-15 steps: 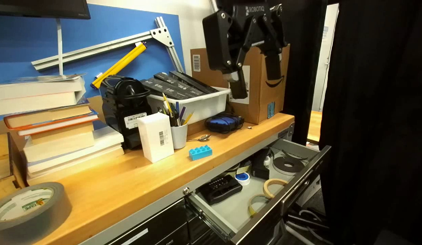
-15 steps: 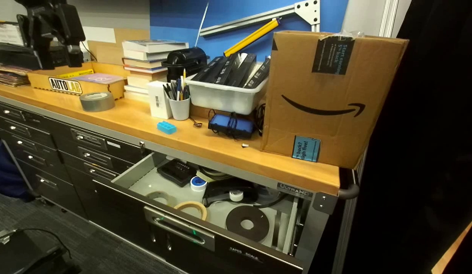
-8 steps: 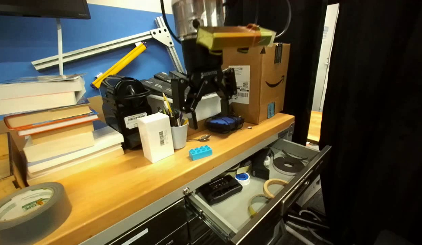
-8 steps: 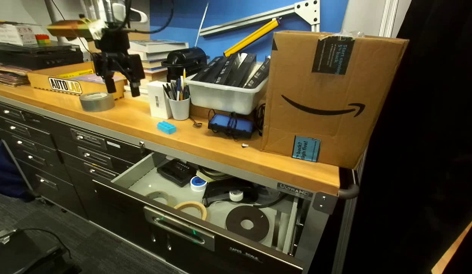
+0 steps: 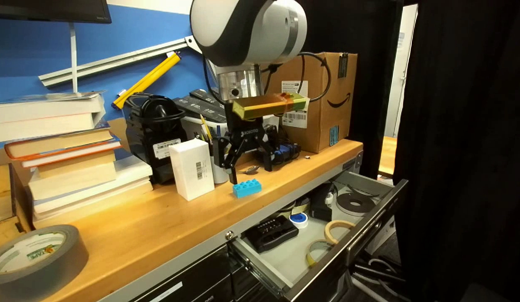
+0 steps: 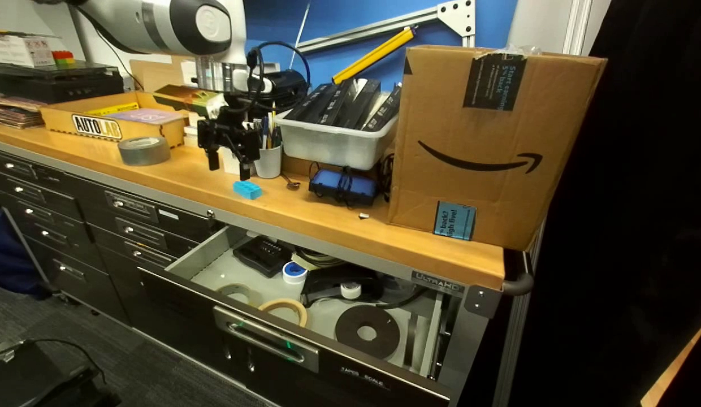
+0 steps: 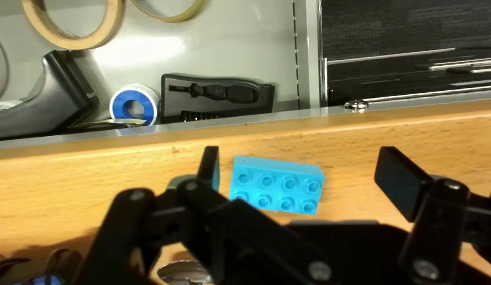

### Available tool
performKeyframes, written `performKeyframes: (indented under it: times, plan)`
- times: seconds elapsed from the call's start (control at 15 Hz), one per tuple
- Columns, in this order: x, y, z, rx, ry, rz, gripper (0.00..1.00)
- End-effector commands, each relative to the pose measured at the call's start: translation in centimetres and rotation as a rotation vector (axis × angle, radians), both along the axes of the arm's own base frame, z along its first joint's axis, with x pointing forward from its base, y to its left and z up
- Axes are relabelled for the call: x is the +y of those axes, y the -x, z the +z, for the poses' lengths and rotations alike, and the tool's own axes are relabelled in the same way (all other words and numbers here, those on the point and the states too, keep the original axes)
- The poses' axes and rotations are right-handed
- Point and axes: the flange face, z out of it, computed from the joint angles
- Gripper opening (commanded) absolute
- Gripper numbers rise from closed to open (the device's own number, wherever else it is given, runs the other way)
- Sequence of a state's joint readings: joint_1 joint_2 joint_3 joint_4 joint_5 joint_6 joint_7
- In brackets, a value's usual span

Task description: Pick up the blue object on the counter and put it in the open drawer and close it

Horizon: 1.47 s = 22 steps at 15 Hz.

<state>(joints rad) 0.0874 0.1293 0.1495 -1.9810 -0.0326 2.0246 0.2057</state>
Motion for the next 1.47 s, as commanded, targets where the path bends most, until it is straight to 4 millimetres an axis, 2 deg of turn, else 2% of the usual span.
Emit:
performKeyframes:
  times: [0.0,0.47,0.53,0.8,0.87,1.0,1.13,1.4]
  plan:
    - [-0.3,-2.3,-1.2,-0.012,-0.026,-0.057,1.0]
    - [-0.4,-3.5,-3.8,-0.014,-0.032,-0.106,1.0]
    - [-0.6,-3.5,-3.9,-0.026,-0.035,-0.121,0.82]
    - [-1.1,-3.1,-3.0,-0.084,-0.034,-0.19,0.49]
    - [-1.4,-2.8,-2.6,-0.091,-0.036,-0.196,0.45]
    - [-2.5,-1.3,-2.1,-0.064,-0.023,-0.209,0.45]
    - [-4.6,1.2,-2.3,-0.03,0.009,-0.255,0.45]
    - [-9.1,6.7,-4.1,0.018,0.019,-0.38,0.45]
